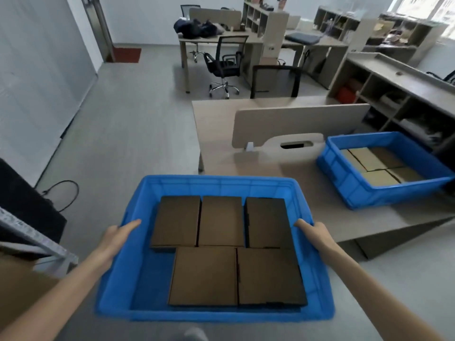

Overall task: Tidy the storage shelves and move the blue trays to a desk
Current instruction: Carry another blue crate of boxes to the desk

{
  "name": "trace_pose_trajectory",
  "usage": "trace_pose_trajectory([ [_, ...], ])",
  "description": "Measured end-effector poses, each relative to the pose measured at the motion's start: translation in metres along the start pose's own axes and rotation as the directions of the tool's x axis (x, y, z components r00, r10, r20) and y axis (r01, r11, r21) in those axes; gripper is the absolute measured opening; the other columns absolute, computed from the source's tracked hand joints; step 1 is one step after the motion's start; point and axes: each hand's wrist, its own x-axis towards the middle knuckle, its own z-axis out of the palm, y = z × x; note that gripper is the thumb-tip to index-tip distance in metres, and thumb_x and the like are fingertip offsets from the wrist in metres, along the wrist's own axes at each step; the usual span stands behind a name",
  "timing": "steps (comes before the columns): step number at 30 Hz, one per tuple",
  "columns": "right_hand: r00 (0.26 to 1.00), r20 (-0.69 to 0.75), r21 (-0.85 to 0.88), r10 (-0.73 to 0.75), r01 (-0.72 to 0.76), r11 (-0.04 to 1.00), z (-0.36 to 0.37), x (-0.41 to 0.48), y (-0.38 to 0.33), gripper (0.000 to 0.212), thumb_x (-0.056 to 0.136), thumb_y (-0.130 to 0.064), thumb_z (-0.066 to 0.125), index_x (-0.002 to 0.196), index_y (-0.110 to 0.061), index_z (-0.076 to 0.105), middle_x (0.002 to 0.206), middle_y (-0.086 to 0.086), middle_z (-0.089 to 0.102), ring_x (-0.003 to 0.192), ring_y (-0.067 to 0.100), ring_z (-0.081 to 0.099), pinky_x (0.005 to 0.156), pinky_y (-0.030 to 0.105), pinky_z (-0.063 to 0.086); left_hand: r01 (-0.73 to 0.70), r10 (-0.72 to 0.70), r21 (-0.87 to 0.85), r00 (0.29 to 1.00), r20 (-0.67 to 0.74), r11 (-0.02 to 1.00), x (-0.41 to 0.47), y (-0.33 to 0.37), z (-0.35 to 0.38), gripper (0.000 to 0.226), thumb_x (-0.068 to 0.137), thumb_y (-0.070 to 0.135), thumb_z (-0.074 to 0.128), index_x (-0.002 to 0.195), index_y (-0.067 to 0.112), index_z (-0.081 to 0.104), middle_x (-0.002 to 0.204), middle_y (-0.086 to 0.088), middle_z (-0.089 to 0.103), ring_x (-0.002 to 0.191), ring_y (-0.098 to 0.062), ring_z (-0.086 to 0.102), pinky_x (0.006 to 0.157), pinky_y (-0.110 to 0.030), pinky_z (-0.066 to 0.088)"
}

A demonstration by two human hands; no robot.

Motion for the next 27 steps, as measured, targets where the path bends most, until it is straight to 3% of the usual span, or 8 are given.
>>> trace_pose_trajectory([
  [6, 0.999, -0.05, -0.071, -0.002, -0.001, 0.998, -0.086, 0.093, 0.017, 0.059, 0.071, -0.049, 0.063, 0.098, 0.003, 0.065, 0.074, 0.009, 0.059, 0.067, 0.025, 0.059, 0.059, 0.036, 0.045, -0.007, 0.007, 0.015, 1.0, -0.007, 1.0, 0.013, 0.042, 0.122, 0.054, 0.087, 0.038, 0.071, 0.125, 0.002, 0.061, 0.115, -0.011, 0.065, 0.092, -0.023, 0.058, 0.083, -0.035, 0.045],
  [9, 0.994, -0.102, -0.113, -0.034, 0.023, 0.993, -0.111, 0.142, 0.013, 0.051, 0.075, -0.048, 0.063, 0.095, -0.002, 0.066, 0.081, 0.016, 0.071, 0.075, 0.031, 0.069, 0.065, 0.045, 0.055, -0.013, 0.013, -0.009, 1.0, -0.01, 1.0, 0.041, 0.06, 0.176, 0.058, 0.087, 0.04, 0.07, 0.127, 0.0, 0.06, 0.109, -0.009, 0.065, 0.091, -0.024, 0.06, 0.082, -0.036, 0.046],
  [12, 0.987, -0.15, -0.179, -0.059, 0.032, 0.983, -0.134, 0.187, -0.004, 0.036, 0.084, -0.043, 0.063, 0.092, -0.008, 0.063, 0.09, 0.017, 0.071, 0.081, 0.03, 0.069, 0.075, 0.047, 0.057, 0.004, -0.004, 0.001, 1.0, -0.004, 1.0, 0.066, 0.076, 0.222, 0.053, 0.086, 0.046, 0.068, 0.121, 0.006, 0.062, 0.107, -0.008, 0.067, 0.092, -0.025, 0.061, 0.084, -0.039, 0.049],
  [15, 0.984, -0.162, -0.241, -0.078, 0.037, 0.97, -0.153, 0.232, -0.023, 0.032, 0.091, -0.04, 0.061, 0.092, -0.008, 0.06, 0.09, 0.014, 0.068, 0.078, 0.025, 0.066, 0.067, 0.039, 0.053, 0.017, -0.016, 0.023, 0.999, -0.05, 1.0, 0.085, 0.093, 0.264, 0.048, 0.086, 0.047, 0.067, 0.11, 0.005, 0.065, 0.097, -0.009, 0.068, 0.088, -0.029, 0.063, 0.085, -0.042, 0.052],
  [19, 0.986, -0.14, -0.271, -0.092, 0.051, 0.961, -0.166, 0.291, -0.043, 0.033, 0.092, -0.042, 0.06, 0.094, -0.009, 0.058, 0.089, 0.011, 0.066, 0.079, 0.024, 0.065, 0.066, 0.037, 0.053, 0.053, -0.038, 0.124, 0.992, -0.123, 0.991, 0.102, 0.118, 0.304, 0.049, 0.09, 0.049, 0.061, 0.096, 0.001, 0.065, 0.081, -0.013, 0.064, 0.074, -0.031, 0.06, 0.066, -0.038, 0.044],
  [27, 0.985, -0.023, -0.357, -0.173, 0.154, 0.921, -0.163, 0.398, -0.07, 0.027, 0.098, -0.033, 0.055, 0.091, -0.007, 0.049, 0.085, 0.007, 0.055, 0.07, 0.016, 0.052, 0.054, 0.032, 0.038, 0.129, -0.08, 0.197, 0.968, -0.238, 0.972, 0.127, 0.147, 0.352, 0.059, 0.091, 0.053, 0.057, 0.111, -0.002, 0.061, 0.1, -0.017, 0.065, 0.088, -0.035, 0.06, 0.072, -0.037, 0.045],
])
